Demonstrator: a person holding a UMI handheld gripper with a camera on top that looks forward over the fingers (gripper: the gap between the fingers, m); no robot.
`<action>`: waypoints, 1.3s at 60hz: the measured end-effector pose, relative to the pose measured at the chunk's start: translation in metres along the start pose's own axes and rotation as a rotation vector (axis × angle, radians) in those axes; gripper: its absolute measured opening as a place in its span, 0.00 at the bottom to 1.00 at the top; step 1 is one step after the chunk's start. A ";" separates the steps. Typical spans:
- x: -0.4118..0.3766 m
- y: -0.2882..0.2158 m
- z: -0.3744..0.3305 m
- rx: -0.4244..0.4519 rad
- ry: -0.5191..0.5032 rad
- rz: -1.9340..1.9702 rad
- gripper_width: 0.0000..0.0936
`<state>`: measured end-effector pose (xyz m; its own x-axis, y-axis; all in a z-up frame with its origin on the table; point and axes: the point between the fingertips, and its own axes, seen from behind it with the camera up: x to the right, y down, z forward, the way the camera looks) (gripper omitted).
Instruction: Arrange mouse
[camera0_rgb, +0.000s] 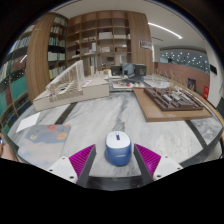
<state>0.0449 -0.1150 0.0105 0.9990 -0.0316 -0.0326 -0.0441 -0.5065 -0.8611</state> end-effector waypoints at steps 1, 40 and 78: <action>0.005 0.001 0.006 -0.003 0.007 0.000 0.84; -0.147 -0.060 0.009 0.063 -0.085 0.017 0.43; -0.233 -0.026 -0.012 -0.081 -0.257 -0.120 0.90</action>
<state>-0.1872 -0.1046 0.0464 0.9666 0.2466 -0.0698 0.0837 -0.5609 -0.8236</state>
